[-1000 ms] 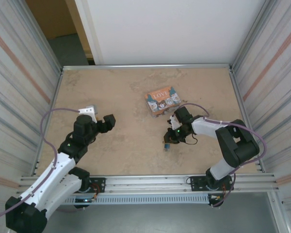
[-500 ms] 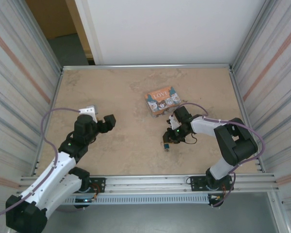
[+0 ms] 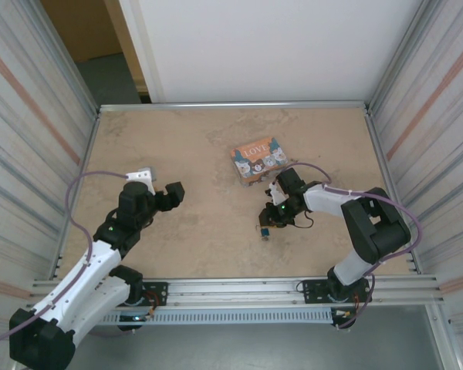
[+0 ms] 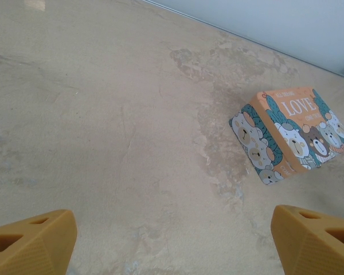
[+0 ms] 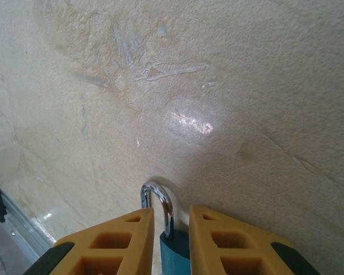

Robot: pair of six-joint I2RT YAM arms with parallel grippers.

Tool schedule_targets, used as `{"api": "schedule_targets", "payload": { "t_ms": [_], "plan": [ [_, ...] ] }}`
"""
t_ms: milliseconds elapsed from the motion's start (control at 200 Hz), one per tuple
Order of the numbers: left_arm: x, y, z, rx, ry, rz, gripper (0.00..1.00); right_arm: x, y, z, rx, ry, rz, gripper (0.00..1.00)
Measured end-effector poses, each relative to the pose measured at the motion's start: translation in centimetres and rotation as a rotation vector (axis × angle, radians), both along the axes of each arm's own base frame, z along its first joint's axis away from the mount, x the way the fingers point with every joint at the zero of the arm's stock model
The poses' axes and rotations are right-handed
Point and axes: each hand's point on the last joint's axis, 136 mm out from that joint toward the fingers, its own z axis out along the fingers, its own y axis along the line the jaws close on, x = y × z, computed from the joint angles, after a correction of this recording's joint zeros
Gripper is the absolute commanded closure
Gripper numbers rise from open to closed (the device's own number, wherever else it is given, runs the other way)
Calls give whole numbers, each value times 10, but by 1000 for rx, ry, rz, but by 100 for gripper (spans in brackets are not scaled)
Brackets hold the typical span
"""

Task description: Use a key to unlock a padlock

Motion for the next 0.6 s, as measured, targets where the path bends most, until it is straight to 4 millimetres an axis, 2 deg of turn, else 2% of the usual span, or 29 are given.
{"api": "schedule_targets", "payload": {
  "t_ms": [286,596],
  "plan": [
    [-2,2,-2,7,11,3,11,3,-4,15,4,-53,3,78],
    [-5,11,6,9,-10,36,10,19,-18,42,19,-149,-48,75]
  ]
}}
